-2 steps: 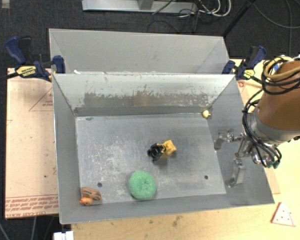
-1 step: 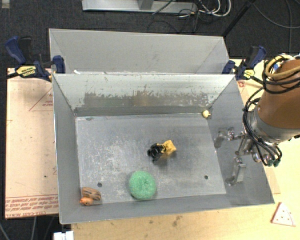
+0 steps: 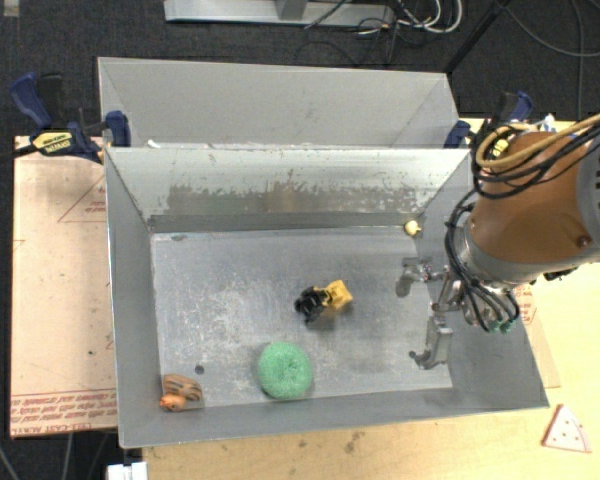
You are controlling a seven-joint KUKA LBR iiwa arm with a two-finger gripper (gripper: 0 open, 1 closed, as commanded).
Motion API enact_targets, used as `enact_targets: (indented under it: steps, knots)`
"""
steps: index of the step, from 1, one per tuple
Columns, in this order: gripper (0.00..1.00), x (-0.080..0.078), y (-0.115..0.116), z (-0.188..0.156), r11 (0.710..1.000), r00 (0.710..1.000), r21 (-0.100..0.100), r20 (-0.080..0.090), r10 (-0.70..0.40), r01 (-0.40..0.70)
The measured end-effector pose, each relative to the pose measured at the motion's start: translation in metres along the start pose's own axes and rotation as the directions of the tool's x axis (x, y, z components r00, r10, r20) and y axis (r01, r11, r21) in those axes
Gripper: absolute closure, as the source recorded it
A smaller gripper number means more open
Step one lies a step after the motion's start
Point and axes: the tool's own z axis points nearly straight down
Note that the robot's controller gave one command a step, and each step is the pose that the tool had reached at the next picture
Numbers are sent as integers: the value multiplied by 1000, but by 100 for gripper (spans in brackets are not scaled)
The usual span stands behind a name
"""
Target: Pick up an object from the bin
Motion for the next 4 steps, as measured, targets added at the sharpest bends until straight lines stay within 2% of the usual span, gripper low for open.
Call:
enact_targets:
  steps: [1,2,3,4]
  knots:
    - [0,-6,11,30,1000,1000,-2,-9,19,-19]
    - [0,-25,38,58,997,997,-1,-2,80,-80]
    - [0,-29,98,89,996,996,0,-4,89,-89]
    - [0,-35,131,100,995,995,-4,-6,98,-98]
